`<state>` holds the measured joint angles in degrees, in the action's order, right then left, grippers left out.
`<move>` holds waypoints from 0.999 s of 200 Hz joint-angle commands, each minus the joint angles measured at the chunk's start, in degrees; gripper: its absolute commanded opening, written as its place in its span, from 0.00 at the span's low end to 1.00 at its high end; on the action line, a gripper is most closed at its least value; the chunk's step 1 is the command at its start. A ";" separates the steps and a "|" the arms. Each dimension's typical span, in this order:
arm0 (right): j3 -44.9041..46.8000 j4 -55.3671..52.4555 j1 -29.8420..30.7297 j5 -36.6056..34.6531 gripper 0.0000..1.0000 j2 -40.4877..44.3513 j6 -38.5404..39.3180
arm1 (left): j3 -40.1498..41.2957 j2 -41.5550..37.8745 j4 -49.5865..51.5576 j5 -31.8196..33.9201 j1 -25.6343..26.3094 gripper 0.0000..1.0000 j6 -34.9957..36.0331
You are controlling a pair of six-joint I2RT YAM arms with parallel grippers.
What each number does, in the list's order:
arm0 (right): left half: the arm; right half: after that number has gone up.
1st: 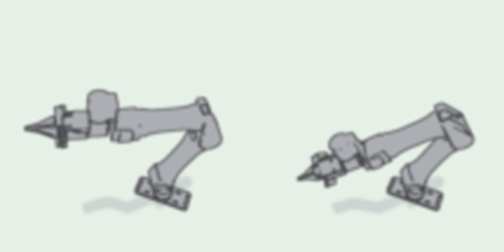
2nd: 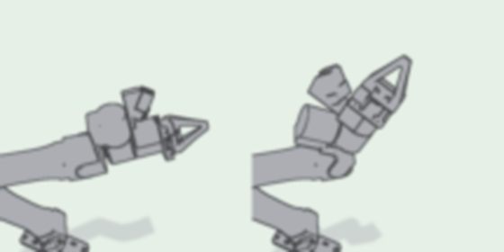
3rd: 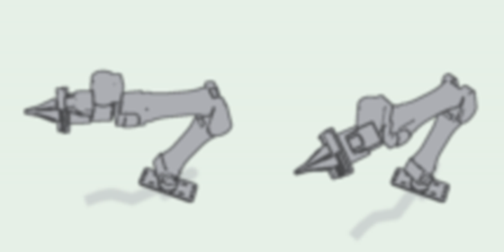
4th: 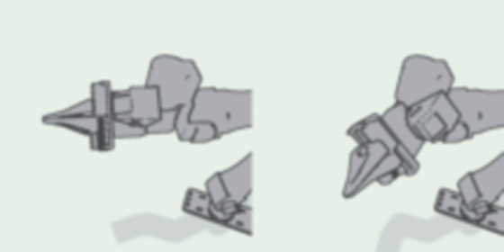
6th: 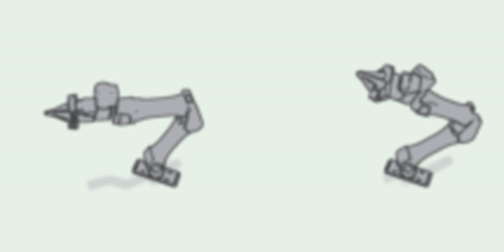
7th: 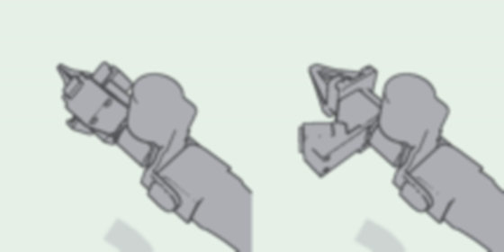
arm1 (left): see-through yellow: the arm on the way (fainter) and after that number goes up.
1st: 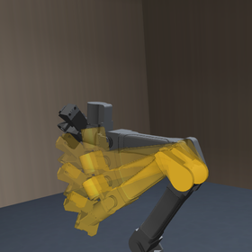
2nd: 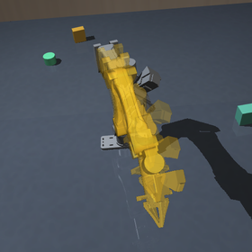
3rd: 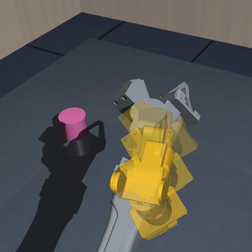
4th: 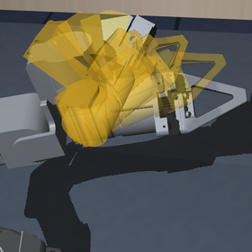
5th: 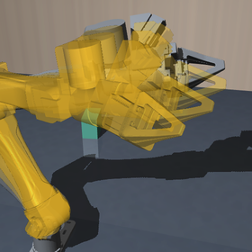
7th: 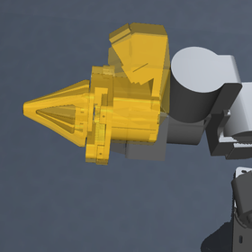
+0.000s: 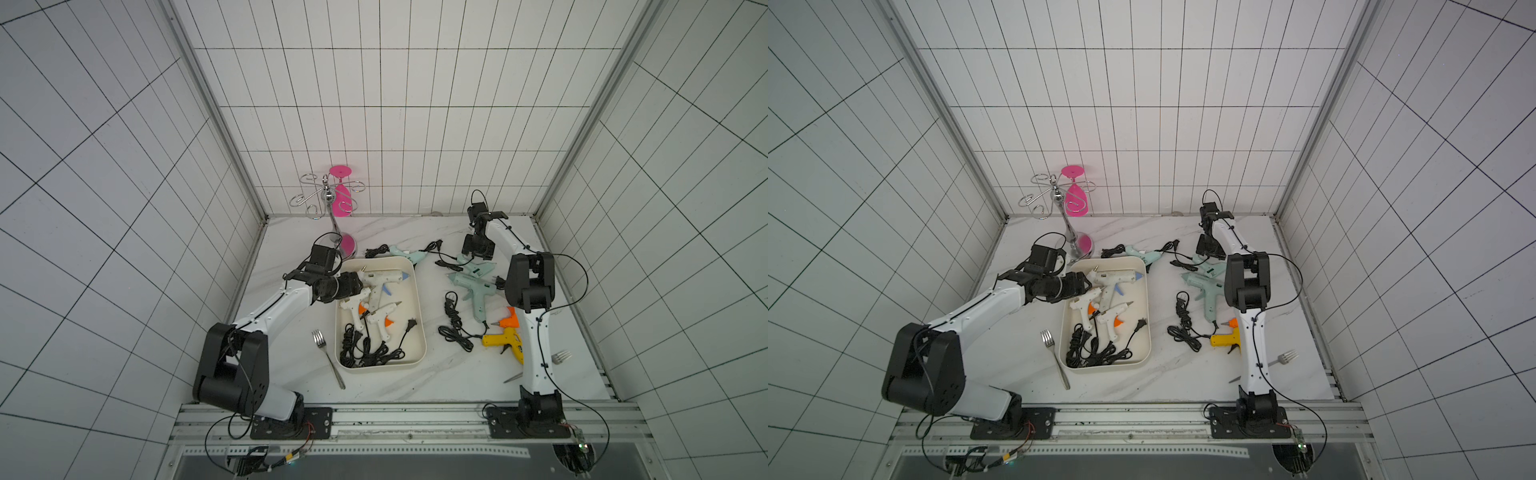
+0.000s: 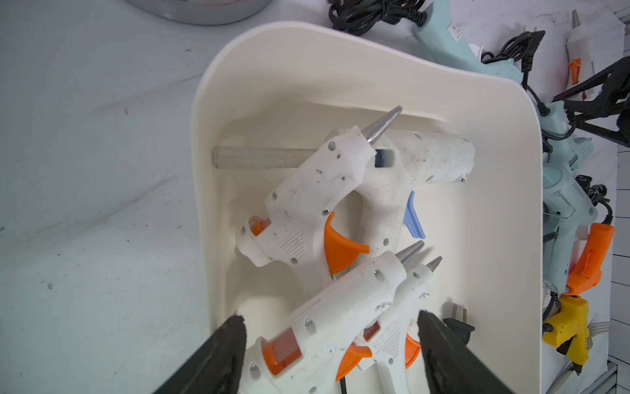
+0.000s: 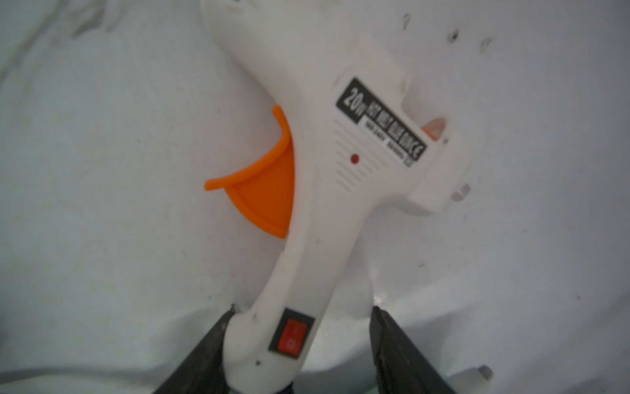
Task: Put the hot melt glue gun into the storage box
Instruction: Pick up the hot melt adhesive gun from the center of the board.
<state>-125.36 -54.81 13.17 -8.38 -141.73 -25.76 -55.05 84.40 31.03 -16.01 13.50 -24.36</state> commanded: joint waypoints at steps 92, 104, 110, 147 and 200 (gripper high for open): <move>-6.00 0.45 -1.65 0.31 0.48 -5.39 -7.99 | -0.46 0.00 0.52 0.98 -0.75 0.81 1.42; -5.24 0.33 -1.81 0.22 0.36 -5.16 -7.58 | -0.41 -0.19 0.53 0.98 -0.75 0.81 1.42; -4.80 0.46 -1.90 0.18 0.30 -4.79 -7.35 | -0.37 -0.28 0.44 0.98 -0.75 0.81 1.42; 1.24 5.99 -1.96 -0.34 0.16 1.88 -4.15 | -1.26 -1.45 0.25 -0.18 -0.75 0.81 2.66; 11.15 15.17 -3.30 4.09 0.09 18.96 -1.82 | -2.88 -5.80 -5.71 -7.44 -0.48 0.82 3.19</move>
<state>-118.61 -46.41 11.27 -6.37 -133.51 -28.99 -55.16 81.52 30.06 -18.96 13.04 -22.41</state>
